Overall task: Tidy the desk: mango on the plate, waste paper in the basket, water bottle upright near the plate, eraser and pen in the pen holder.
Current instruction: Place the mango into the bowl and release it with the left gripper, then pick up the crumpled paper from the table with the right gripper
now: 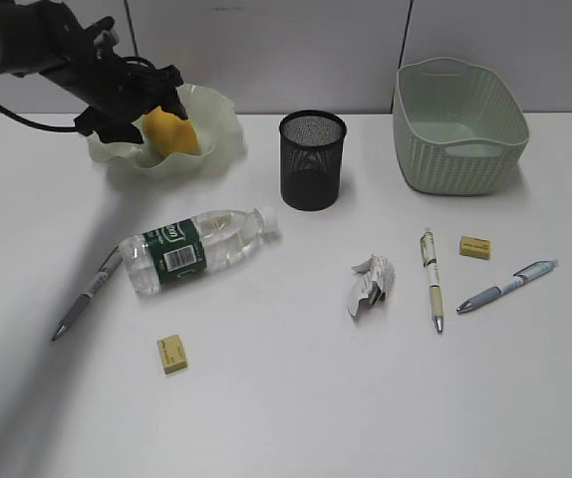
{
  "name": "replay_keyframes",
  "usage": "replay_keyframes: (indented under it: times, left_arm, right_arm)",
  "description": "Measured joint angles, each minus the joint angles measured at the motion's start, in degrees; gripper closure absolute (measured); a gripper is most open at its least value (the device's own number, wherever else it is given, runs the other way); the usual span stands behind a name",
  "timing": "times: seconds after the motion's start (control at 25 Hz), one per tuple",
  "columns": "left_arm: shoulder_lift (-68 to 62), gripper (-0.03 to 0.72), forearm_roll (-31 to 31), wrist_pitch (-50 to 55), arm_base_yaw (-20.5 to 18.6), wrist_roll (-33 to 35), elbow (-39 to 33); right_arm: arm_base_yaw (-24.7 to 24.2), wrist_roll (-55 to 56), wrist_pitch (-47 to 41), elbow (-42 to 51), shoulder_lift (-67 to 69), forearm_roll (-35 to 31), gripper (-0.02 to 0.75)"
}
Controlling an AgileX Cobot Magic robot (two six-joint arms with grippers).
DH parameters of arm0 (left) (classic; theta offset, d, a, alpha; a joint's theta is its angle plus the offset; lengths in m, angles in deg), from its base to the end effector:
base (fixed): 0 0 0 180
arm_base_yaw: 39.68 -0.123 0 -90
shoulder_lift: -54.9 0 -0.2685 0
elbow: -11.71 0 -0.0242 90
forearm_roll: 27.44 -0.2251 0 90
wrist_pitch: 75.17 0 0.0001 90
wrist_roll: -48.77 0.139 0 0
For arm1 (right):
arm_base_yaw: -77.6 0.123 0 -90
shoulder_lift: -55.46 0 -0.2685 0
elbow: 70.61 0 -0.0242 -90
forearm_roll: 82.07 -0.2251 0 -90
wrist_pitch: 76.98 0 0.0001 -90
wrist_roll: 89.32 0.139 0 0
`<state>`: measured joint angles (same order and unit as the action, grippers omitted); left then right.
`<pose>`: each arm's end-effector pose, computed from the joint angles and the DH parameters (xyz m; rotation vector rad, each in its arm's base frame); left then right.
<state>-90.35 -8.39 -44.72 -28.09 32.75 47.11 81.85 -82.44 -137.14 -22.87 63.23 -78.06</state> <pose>0.5151 -0.1291 0.1190 -0.3765 2.4560 -0.5417 0.0314 -0.0061 0.2467 0.0497 2.0165 0.0401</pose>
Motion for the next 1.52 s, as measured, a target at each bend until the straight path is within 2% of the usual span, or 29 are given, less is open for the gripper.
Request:
replay_keyframes:
  times: [0.16, 0.28, 0.44, 0.72, 0.96, 1.16, 1.52]
  left_arm:
    - [2.1, 0.069, -0.5, 3.7, 0.0, 0.0, 0.0]
    - [5.0, 0.109, -2.7, 8.5, 0.0, 0.0, 0.0]
    - [9.6, 0.137, -6.8, 18.6, 0.0, 1.3, 0.1]
    - [16.3, 0.141, -11.5, 37.2, 0.0, 4.5, 0.2]
    - [23.2, 0.143, -12.1, 39.0, 0.1, 6.0, -1.3]
    - [32.4, 0.144, -12.7, 39.1, 0.9, 6.9, -7.6]
    - [52.9, 0.153, -16.1, 39.3, 1.1, 9.5, -29.2]
  right_arm:
    - [0.0, 0.0, 0.0, 0.0, 0.0, 0.0, 0.243]
    - [0.0, 0.0, 0.0, 0.0, 0.0, 0.0, 0.243]
    - [0.0, 0.0, 0.0, 0.0, 0.0, 0.0, 0.243]
    - [0.0, 0.0, 0.0, 0.0, 0.0, 0.0, 0.243]
    - [0.0, 0.0, 0.0, 0.0, 0.0, 0.0, 0.243]
    - [0.0, 0.0, 0.0, 0.0, 0.0, 0.0, 0.243]
    - [0.0, 0.0, 0.0, 0.0, 0.0, 0.0, 0.243]
